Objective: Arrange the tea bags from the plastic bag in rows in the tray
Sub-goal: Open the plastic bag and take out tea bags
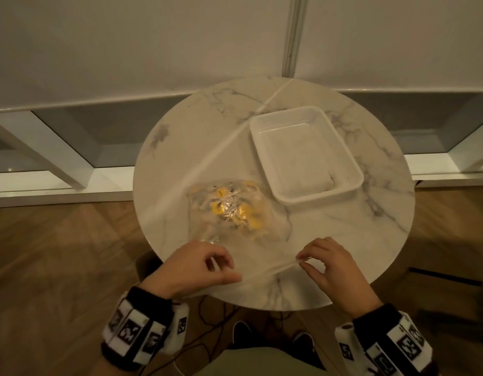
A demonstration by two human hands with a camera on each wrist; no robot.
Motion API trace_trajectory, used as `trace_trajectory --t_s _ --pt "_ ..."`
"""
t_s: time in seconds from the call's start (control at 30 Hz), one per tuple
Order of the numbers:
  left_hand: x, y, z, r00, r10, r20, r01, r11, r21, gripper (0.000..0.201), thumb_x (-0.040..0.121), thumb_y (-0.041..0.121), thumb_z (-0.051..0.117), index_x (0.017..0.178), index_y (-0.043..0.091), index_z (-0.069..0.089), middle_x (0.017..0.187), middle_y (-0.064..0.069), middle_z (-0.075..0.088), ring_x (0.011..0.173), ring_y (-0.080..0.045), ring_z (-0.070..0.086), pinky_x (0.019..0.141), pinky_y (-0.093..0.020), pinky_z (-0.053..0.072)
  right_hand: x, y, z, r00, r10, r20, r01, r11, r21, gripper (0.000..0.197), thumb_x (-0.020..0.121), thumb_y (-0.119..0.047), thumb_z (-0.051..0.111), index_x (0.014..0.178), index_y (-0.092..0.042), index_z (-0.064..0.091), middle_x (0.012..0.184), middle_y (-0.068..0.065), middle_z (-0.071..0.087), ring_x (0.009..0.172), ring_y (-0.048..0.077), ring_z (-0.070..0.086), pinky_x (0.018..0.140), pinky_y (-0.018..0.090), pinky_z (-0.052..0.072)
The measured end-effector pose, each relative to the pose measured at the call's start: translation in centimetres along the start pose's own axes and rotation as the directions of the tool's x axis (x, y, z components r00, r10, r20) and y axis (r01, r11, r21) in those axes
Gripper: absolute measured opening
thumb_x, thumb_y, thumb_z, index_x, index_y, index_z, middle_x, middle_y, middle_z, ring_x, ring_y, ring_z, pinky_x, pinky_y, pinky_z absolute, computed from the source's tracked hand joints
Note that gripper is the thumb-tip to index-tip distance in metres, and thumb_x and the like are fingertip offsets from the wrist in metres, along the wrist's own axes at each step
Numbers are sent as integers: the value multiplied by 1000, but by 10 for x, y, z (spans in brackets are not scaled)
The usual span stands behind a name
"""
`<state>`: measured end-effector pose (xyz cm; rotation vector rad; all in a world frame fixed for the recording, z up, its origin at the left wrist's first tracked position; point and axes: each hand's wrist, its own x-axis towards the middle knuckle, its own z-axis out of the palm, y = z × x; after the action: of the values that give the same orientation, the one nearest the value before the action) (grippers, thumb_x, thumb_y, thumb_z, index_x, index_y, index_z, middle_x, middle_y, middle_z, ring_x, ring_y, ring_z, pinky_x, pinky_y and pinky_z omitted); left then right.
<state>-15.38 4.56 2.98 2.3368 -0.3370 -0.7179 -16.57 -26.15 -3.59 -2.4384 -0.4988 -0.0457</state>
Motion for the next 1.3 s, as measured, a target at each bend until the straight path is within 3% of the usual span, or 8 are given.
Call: trace_trajectory --t_s 0.17,0.33,0.57,0.7,0.8,0.9,1.0,1.3 --pt "27 4 29 994 113 10 -111 957 268 15 89 41 67 91 27 72 77 19 61 70 3 54 74 -21 46 -6 -9 -7 967 246 69 -255 919 299 22 89 -35 70 111 -34 66 110 -20 61 99 2 58 82 18 46" --pt "20 -3 29 960 36 -277 -107 963 -246 10 84 19 76 76 22 72 73 11 68 68 -6 62 66 -20 51 19 -6 6 622 534 573 -666 -24 745 56 85 -58 51 123 -19 63 122 9 66 107 30 66 83 49 53" --pt "8 -6 50 979 -34 -202 -72 867 -493 22 88 13 73 71 26 69 69 9 65 68 2 60 67 -13 45 98 -42 44 751 152 643 -591 -280 756 59 99 -46 44 144 -9 46 145 24 47 134 39 46 113 52 35" --pt "16 -19 49 945 -117 -306 -99 789 -607 21 86 19 74 71 31 67 70 3 64 61 -1 56 56 -22 46 128 -58 32 759 283 586 -638 150 755 53 94 -57 48 128 -19 62 120 9 69 110 25 65 95 40 53" --pt "29 -27 47 863 -175 -475 -203 739 -642 15 83 36 76 77 26 68 78 5 66 68 -2 57 64 -20 46 125 -33 1 924 341 175 -368 660 655 35 90 -48 58 110 -22 69 108 -3 71 100 15 66 84 26 54" --pt "53 -30 48 837 -212 -505 -220 714 -664 20 95 29 64 85 12 64 78 13 65 73 1 57 68 -16 45 114 20 -19 984 140 -107 -132 989 72 25 93 -26 59 117 -21 67 120 -5 64 112 15 56 100 30 40" --pt "77 -36 51 827 -259 -500 -178 722 -669 24 94 33 61 89 10 60 75 14 62 70 1 55 66 -14 44 97 62 -14 987 146 70 -117 943 -310 34 90 -24 64 124 -24 63 123 -4 61 119 21 52 111 46 29" --pt "84 -29 53 809 -246 -534 -183 757 -627 14 99 20 57 86 16 62 76 14 61 71 -2 55 68 -18 43 22 45 9 1000 -25 18 26 999 -47 18 93 -27 56 108 -25 67 102 -12 55 93 10 55 85 32 47"
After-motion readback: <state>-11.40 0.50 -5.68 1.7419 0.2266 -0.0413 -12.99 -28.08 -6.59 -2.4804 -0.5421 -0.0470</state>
